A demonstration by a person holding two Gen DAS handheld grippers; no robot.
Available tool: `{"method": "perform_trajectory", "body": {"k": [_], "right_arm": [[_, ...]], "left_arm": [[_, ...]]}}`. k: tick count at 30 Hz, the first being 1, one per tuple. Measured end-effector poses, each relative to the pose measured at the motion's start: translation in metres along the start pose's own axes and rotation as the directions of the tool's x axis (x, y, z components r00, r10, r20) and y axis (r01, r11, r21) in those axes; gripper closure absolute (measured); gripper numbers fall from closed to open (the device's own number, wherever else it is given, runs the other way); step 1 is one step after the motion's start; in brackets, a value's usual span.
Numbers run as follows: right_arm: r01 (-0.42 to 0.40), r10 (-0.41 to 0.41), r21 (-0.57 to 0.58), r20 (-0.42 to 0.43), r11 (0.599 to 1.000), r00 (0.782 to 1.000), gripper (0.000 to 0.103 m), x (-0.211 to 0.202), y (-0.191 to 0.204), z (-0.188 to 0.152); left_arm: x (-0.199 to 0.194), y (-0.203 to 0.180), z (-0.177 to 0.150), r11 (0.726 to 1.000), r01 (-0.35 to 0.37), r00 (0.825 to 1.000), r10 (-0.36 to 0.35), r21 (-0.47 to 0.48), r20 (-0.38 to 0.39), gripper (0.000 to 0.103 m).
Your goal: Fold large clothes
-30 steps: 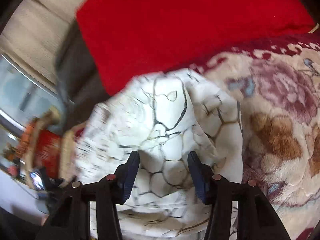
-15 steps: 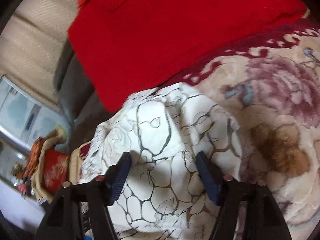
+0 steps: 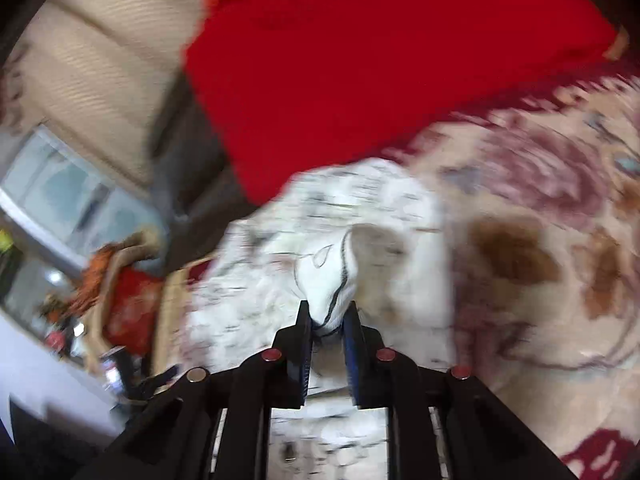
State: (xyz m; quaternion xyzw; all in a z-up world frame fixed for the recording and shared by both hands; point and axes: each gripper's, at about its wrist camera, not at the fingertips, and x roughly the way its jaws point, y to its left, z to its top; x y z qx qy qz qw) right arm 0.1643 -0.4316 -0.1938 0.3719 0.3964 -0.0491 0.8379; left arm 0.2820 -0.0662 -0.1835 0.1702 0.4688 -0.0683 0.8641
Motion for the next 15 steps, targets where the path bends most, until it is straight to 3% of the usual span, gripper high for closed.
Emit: {"method": "perform_trajectory", "body": {"k": [3, 5, 7, 9, 10, 12, 15], "right_arm": [[0.016, -0.017, 0.063, 0.002, 0.998, 1.000, 0.049, -0.002, -0.009, 0.004], [-0.029, 0.025, 0.051, 0.088, 0.998, 0.996, 0.044, -0.021, -0.005, 0.007], [-0.016, 0.018, -0.011, 0.231, 1.000, 0.973, 0.032, -0.045, 0.007, 0.005], [-0.022, 0.047, -0.085, 0.303, 0.996, 0.952, 0.031, -0.056, 0.022, 0.001], [-0.038, 0.071, -0.116, 0.301, 0.993, 0.951, 0.031, -0.057, 0.029, -0.001], [-0.059, 0.109, -0.187, 0.267, 0.981, 0.958, 0.031, -0.049, 0.045, -0.007], [-0.028, 0.082, -0.264, 0.196, 0.964, 0.977, 0.033, -0.025, 0.066, -0.016]], "left_arm": [[-0.007, -0.003, 0.000, 1.000, -0.013, 1.000, 0.012, 0.013, 0.022, 0.020], [-0.014, -0.005, -0.002, 0.999, -0.021, 0.999, 0.020, 0.024, 0.049, 0.020], [-0.020, -0.008, -0.006, 0.998, -0.040, 0.997, 0.037, 0.041, 0.075, 0.020], [-0.025, -0.011, -0.009, 0.997, -0.058, 0.994, 0.053, 0.050, 0.092, 0.020], [-0.027, -0.013, -0.011, 0.996, -0.067, 0.993, 0.062, 0.052, 0.100, 0.020], [-0.029, -0.017, -0.013, 0.996, -0.077, 0.991, 0.071, 0.054, 0.112, 0.020], [-0.029, -0.021, -0.017, 0.995, -0.085, 0.990, 0.077, 0.058, 0.121, 0.020]]}}
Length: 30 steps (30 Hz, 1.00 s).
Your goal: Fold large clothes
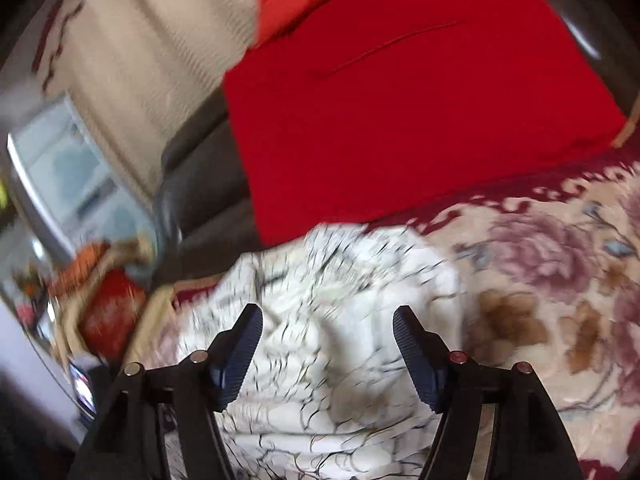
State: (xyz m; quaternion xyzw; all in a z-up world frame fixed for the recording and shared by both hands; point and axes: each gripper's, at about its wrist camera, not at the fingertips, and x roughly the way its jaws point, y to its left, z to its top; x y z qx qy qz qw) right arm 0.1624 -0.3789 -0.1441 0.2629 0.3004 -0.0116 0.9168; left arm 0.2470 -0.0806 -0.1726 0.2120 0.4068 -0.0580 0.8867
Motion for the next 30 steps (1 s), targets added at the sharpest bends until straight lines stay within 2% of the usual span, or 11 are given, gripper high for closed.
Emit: {"method": "perform_trajectory", "body": {"k": [3, 6, 7, 9, 14, 17, 19, 21, 23, 27, 30], "right_arm": [[0.039, -0.040, -0.013, -0.127, 0.999, 0.991, 0.033, 0.034, 0.007, -0.013], [0.148, -0.156, -0.051, -0.278, 0.988, 0.948, 0.035, 0.073, 0.002, -0.027], [0.161, -0.172, -0.063, -0.294, 0.985, 0.940, 0.035, 0.079, 0.001, -0.030], [0.173, -0.195, -0.105, -0.275, 0.979, 0.941, 0.035, 0.079, 0.006, -0.033], [0.121, -0.136, -0.089, -0.187, 0.989, 0.973, 0.035, 0.047, 0.011, -0.030], [0.127, -0.143, -0.109, -0.149, 0.986, 0.978, 0.035, 0.039, 0.013, -0.028], [0.161, -0.185, -0.127, -0.206, 0.979, 0.961, 0.035, 0.056, 0.013, -0.033], [0.207, -0.245, -0.156, -0.293, 0.966, 0.924, 0.035, 0.078, 0.011, -0.042], [0.251, -0.316, -0.249, -0.271, 0.936, 0.909, 0.034, 0.083, 0.022, -0.051], [0.293, -0.368, -0.295, -0.245, 0.909, 0.897, 0.034, 0.085, 0.029, -0.058], [0.295, -0.371, -0.296, -0.245, 0.909, 0.896, 0.034, 0.084, 0.031, -0.058]], "left_arm": [[0.002, 0.000, -0.002, 1.000, 0.009, 1.000, -0.009, -0.009, 0.001, 0.020], [0.005, 0.002, -0.003, 0.999, 0.033, 0.999, -0.033, -0.033, -0.001, 0.020], [0.006, 0.002, -0.004, 0.999, 0.033, 0.999, -0.033, -0.035, -0.002, 0.020], [0.008, 0.002, -0.005, 0.999, 0.033, 0.999, -0.033, -0.035, -0.002, 0.020], [0.015, 0.003, -0.010, 0.997, 0.050, 0.999, -0.050, -0.052, -0.007, 0.020], [0.017, 0.003, -0.012, 0.997, 0.047, 0.999, -0.048, -0.055, -0.009, 0.020], [0.020, 0.001, -0.013, 0.997, 0.049, 0.999, -0.050, -0.057, -0.012, 0.018], [0.024, -0.001, -0.014, 0.997, 0.051, 0.998, -0.052, -0.054, -0.026, 0.015], [0.031, -0.005, -0.017, 0.998, 0.047, 0.998, -0.050, -0.052, -0.046, 0.011], [0.038, 0.003, -0.022, 0.990, 0.055, 0.996, -0.062, -0.127, -0.056, 0.000], [0.046, 0.013, -0.026, 0.971, 0.113, 0.988, -0.132, -0.211, -0.077, 0.000]]}}
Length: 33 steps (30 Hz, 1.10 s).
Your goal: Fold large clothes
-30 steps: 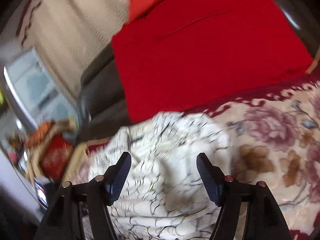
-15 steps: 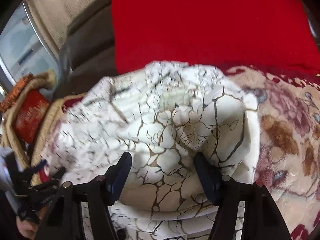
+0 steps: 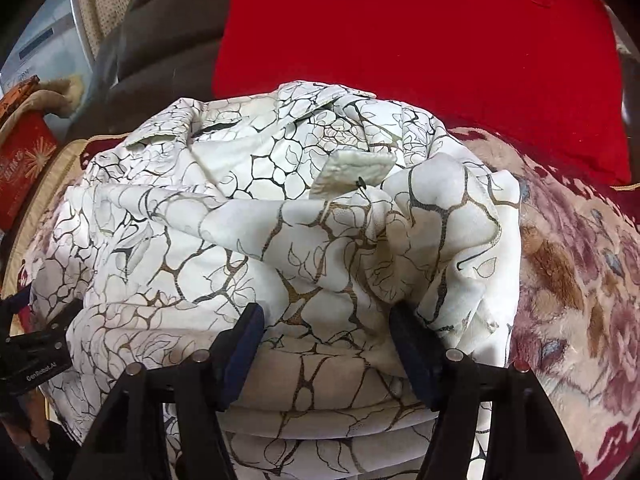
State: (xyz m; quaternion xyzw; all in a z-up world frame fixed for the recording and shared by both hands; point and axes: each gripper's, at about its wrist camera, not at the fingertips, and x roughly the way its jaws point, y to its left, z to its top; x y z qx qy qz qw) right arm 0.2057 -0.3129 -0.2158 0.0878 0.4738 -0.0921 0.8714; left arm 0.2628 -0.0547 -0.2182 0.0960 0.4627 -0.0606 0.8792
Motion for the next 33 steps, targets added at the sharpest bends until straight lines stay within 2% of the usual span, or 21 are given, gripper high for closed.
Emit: {"method": "perform_trajectory", "body": {"k": [5, 13, 33], "right_arm": [[0.017, -0.017, -0.004, 0.009, 1.000, 1.000, 0.034, 0.002, 0.002, 0.001], [0.032, -0.031, -0.017, 0.025, 0.999, 0.999, 0.034, 0.002, 0.003, -0.001], [0.097, -0.092, -0.085, 0.067, 0.992, 0.994, 0.034, 0.001, 0.013, -0.006]], "left_arm": [[0.008, 0.013, -0.003, 0.992, 0.085, 0.996, -0.088, -0.097, -0.030, 0.000], [0.010, 0.015, -0.006, 0.988, 0.114, 0.993, -0.116, -0.104, -0.010, 0.000], [0.002, 0.009, -0.009, 0.996, 0.081, 0.996, -0.079, -0.048, 0.034, 0.000]]}}
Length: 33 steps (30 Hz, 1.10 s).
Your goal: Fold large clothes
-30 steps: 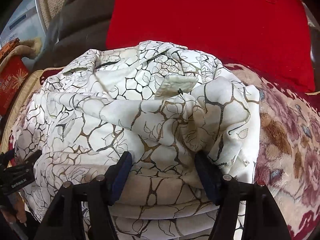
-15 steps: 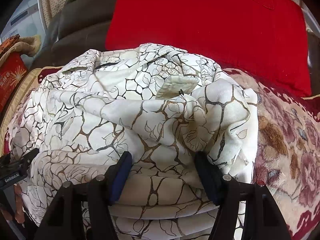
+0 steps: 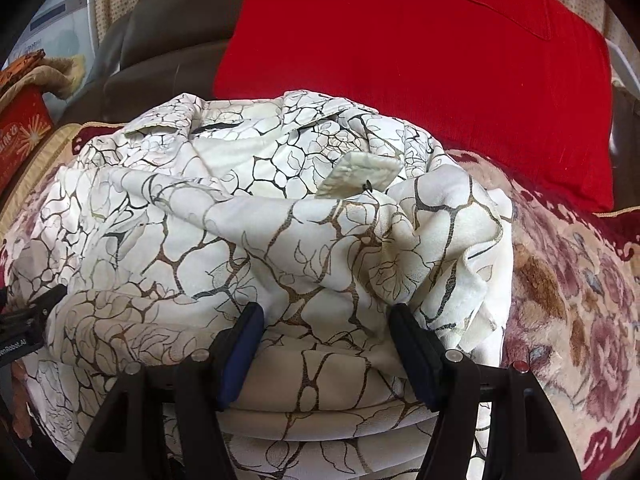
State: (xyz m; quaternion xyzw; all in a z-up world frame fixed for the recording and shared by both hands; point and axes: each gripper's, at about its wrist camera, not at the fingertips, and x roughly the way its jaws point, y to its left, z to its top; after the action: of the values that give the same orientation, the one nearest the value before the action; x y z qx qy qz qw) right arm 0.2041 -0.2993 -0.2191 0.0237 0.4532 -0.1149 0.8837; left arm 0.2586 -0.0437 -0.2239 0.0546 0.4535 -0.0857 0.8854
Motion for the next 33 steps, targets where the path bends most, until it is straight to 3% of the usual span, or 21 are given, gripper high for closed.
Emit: {"method": "perform_trajectory", "body": {"k": [33], "right_arm": [[0.032, -0.032, -0.031, 0.009, 0.999, 0.999, 0.034, 0.000, 0.003, -0.001]], "left_arm": [[-0.010, -0.010, 0.001, 0.994, -0.068, 0.997, 0.064, 0.090, 0.050, 0.000]]}}
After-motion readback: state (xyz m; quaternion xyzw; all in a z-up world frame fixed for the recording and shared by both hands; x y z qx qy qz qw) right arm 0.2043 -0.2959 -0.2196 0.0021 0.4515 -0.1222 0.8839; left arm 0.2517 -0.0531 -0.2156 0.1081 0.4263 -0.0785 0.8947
